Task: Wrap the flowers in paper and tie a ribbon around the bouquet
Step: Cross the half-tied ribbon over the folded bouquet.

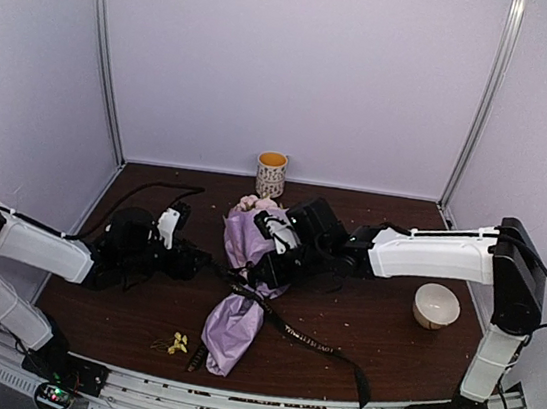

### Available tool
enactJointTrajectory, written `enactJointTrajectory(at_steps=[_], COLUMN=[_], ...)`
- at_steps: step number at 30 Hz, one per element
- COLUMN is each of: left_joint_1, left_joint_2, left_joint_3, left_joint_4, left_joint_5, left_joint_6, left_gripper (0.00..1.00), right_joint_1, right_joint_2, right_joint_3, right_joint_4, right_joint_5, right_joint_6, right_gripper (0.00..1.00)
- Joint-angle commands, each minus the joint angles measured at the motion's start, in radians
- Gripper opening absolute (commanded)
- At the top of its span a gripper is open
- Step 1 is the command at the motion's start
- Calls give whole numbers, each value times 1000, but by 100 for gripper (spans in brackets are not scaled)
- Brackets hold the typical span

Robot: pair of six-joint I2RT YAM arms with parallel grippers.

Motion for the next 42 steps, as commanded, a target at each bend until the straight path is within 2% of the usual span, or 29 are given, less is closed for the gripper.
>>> enactJointTrajectory(at_steps=[1,3,6,9,11,13,15,17,19,21,23,28,31,35,38,39,42], left_joint_1=[1,1,1,0,-4,-42,-125,-164,-175,-175,-181,-195,-195,-195,-194,-194,-193], left_joint_2=[-55,-71,-107,-175,-214,-227,-217,-199,-185,-158,-107,70,130,152,183,195,210], left_joint_3=[-29,-46,-81,-133,-150,-91,-3,45,53,64,105,253,297,306,319,330,351], left_joint_4=[20,44,97,196,252,165,-17,-113,-138,-164,-222,-369,-319,-256,-255,-265,-287], left_joint_5=[-38,-20,13,32,108,170,111,94,193,257,270,212,114,146,163,159,153], left_joint_6=[-32,-28,-12,7,76,238,413,562,674,754,814,922,888,855,831,825,808], left_gripper=[86,96,97,88,77,65,62,70,82,91,94,94,88,79,59,56,53], right_joint_1=[0,-1,-2,0,-1,-2,-2,-3,-4,-6,-7,-8,-8,-7,-7,-7,-7], right_joint_2=[-56,-62,-60,-61,-63,-62,-61,-61,-62,-61,-53,-42,-47,-55,-58,-60,-62], right_joint_3=[-16,-19,-14,-14,-18,-18,-15,-15,-22,-24,-20,-9,-8,-16,-16,-16,-16], right_joint_4=[21,26,19,10,10,7,-2,-14,-13,-7,-8,-19,-26,-14,-15,-17,-21], right_joint_5=[-21,-23,-28,-31,-33,-34,-37,-40,-45,-52,-58,-63,-60,-66,-67,-67,-72], right_joint_6=[2,4,-1,-5,-6,-8,-8,-2,4,7,10,15,22,32,31,29,27], right_gripper=[0,0,0,0,0,0,0,0,0,0,0,0,0,0,0,0,0])
